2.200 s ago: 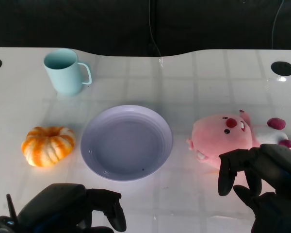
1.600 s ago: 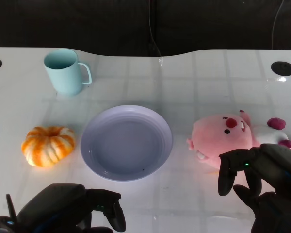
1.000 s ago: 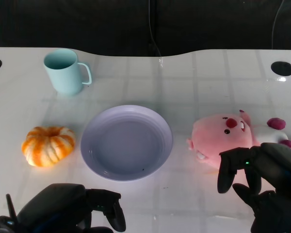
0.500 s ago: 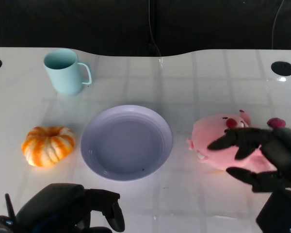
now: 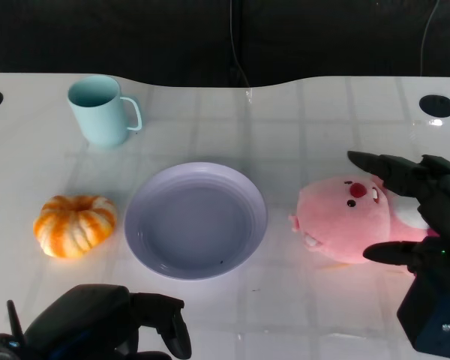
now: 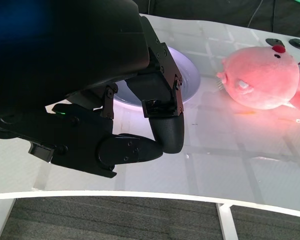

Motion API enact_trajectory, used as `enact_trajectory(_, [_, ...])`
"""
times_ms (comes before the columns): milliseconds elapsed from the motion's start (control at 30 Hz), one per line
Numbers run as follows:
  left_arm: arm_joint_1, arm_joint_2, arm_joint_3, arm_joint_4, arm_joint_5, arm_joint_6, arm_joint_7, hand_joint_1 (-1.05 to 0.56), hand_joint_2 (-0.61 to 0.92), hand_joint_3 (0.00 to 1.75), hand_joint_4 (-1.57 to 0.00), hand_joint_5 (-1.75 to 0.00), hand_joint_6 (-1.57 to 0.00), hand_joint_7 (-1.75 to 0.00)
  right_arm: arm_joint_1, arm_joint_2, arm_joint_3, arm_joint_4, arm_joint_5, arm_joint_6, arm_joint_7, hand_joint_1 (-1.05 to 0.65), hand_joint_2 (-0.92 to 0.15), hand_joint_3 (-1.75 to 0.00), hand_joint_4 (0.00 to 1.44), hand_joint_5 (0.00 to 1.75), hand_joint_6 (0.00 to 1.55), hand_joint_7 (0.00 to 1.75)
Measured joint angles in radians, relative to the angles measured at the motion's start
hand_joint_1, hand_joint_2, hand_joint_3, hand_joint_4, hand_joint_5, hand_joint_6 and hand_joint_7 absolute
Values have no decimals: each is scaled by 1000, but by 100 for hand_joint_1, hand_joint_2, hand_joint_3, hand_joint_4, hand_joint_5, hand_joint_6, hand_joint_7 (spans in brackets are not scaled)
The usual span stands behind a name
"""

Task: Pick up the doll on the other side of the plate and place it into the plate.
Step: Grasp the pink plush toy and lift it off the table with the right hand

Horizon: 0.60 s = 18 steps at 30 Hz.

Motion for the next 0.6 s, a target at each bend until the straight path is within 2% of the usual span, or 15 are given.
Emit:
enact_trajectory(267, [-1,0,-4,0,1,3,0,-31,92,38,-67,-141,-73,-91,-34,-34,19,-39,-128,113,80,-73,-84,0,1,58,12,1])
enact_trajectory(367, [-2,0,-4,7,0,-1,0,-31,92,37,-68,-142,-73,-91,-46,-66,32,-38,-179,137,127,-74,-84,0,5,56,15,2])
enact_trajectory(600, [-3,0,-4,11,0,-2,0,-31,92,38,-67,-141,-73,-91,-93,-99,59,47,-207,160,189,-72,-86,0,11,40,17,1])
